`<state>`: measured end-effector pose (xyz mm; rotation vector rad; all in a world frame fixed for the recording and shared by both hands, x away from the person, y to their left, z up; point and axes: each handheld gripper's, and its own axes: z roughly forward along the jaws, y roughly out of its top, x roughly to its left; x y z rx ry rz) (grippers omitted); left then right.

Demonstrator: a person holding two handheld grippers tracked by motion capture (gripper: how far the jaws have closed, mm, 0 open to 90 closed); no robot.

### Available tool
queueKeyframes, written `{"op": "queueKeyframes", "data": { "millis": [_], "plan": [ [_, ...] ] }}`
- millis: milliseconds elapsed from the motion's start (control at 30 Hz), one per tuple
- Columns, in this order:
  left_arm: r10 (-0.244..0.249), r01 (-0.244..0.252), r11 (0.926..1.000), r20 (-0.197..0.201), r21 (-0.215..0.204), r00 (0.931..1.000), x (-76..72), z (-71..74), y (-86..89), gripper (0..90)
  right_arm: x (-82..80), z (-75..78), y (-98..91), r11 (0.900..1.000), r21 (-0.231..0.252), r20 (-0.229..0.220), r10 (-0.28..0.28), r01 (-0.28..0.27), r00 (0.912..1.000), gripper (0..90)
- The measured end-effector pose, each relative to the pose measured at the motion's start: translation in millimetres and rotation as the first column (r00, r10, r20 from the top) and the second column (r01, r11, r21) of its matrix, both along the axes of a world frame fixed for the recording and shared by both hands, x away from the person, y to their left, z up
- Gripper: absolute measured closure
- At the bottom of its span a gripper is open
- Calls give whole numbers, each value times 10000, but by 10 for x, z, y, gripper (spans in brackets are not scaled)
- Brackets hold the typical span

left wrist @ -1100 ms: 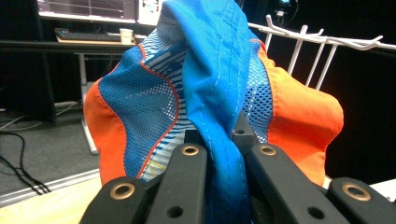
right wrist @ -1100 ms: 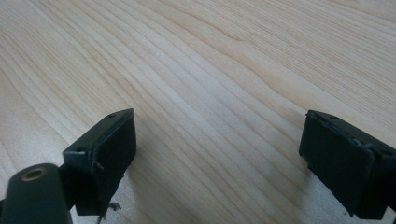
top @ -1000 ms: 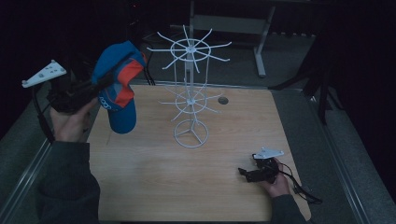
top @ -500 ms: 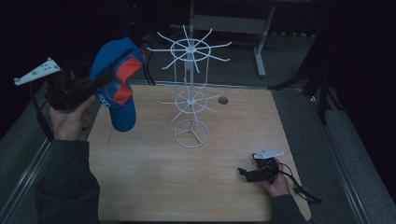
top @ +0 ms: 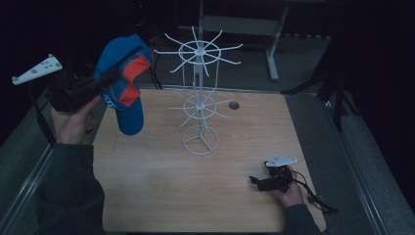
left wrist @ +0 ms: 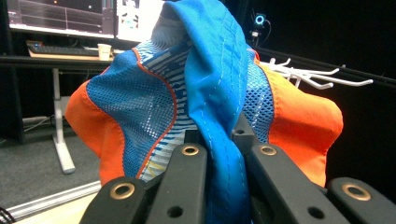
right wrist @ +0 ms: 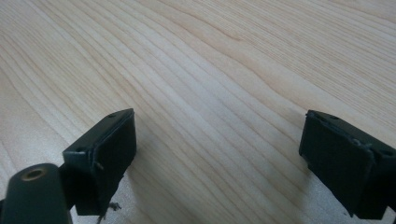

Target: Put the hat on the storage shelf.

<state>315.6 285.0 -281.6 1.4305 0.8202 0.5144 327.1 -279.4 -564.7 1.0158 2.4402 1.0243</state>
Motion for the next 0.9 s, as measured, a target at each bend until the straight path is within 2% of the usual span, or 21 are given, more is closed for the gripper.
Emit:
{"op": "queueKeyframes", "data": {
  "millis": [333, 467, 567, 667, 767, 900],
  "plan": [
    [-3, 15, 9995, 371, -306, 9993, -24, 101, -32, 881, 0, 0, 0, 10000, 0, 0, -1, 1, 10000, 108],
    [-360, 399, 9961, 505, -790, 9981, -26, 116, -24, 881, 1, 0, -1, 10000, -12, 11, 17, -17, 10000, 108],
    [-597, 649, 9933, 571, -954, 9966, -23, 116, -26, 881, 1, 0, -2, 10000, -20, 15, 24, -24, 10000, 108],
    [-993, 1050, 9897, 623, -968, 9931, -26, 112, -41, 880, 1, 0, -1, 10000, -12, 10, 15, -15, 10000, 108],
    [-1601, 1646, 9821, 547, -913, 9856, -13, 102, -62, 877, 1, 0, -1, 10000, -11, 12, 15, -15, 10000, 108],
    [-1666, 1668, 9855, 93, -304, 9860, 30, 62, -105, 872, 1, 0, -1, 10000, -10, 12, 14, -14, 10000, 108]
  ]
}}
